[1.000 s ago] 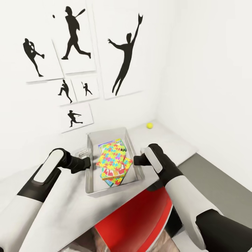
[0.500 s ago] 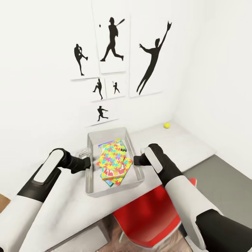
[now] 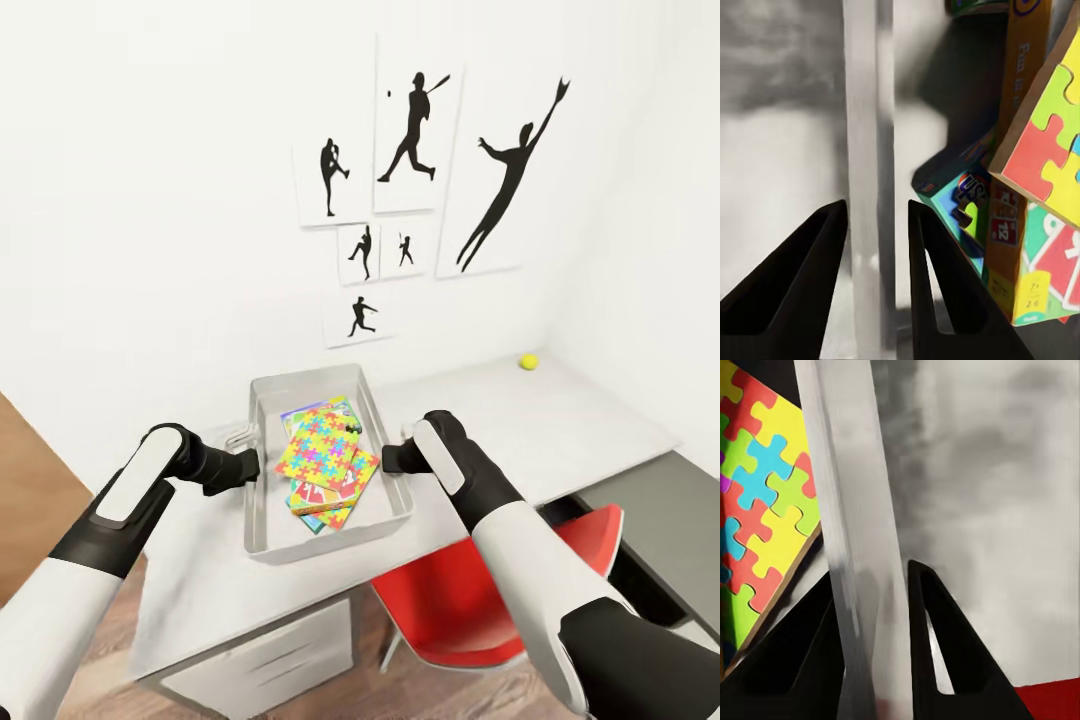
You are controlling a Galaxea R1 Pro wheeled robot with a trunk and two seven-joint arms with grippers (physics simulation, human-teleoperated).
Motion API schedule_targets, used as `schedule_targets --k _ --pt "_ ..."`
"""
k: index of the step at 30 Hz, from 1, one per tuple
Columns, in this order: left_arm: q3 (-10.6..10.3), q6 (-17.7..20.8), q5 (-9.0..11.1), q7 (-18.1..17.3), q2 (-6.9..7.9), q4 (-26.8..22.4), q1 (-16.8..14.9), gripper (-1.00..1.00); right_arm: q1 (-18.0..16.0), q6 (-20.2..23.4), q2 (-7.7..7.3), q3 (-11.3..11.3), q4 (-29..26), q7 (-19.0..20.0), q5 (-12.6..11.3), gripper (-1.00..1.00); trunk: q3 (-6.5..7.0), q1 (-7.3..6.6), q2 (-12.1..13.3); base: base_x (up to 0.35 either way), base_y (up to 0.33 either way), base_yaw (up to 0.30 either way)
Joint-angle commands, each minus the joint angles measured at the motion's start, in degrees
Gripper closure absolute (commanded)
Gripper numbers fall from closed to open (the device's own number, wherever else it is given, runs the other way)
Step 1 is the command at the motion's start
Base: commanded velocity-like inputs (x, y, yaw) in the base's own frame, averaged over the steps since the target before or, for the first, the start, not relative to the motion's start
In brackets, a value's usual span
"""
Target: Put all the toys in the child's room - the three board games (two on the bed and one on the table), the two jigsaw puzzles on the table, and the tennis ball on the table - inside the toy box on the table in the child's room.
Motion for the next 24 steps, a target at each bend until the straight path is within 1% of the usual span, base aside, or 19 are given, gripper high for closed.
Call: schedule_targets --k 1,10,16,24 --pt "-0.09 0.6 -0.46 0.74 0.08 -0.03 -0.06 1.0 -0.09 0.16 -0.01 0.14 -0.06 -0.69 0.02 1.0 -0.04 0.01 -0.13 -0.159 0.257 0.208" --pt "-0.09 0.6 -0.46 0.71 0.08 -0.03 -0.03 1.0 -0.09 0.16 -0.01 0.16 0.03 -0.69 0.02 1.0 0.6 0.01 -0.13 -0.13 0.243 0.209" --pt "-0.14 0.6 -0.46 0.7 0.0 -0.03 0.01 1.0 -0.09 0.16 -0.01 0.16 0.0 -0.69 0.02 1.0 0.97 0.01 -0.13 -0.026 0.041 0.189" --pt "-0.18 0.6 -0.46 0.7 -0.01 -0.03 0.02 1.0 -0.09 0.15 -0.01 0.08 0.09 -0.69 0.02 1.0 0.75 0.01 -0.13 -0.001 0.002 0.026"
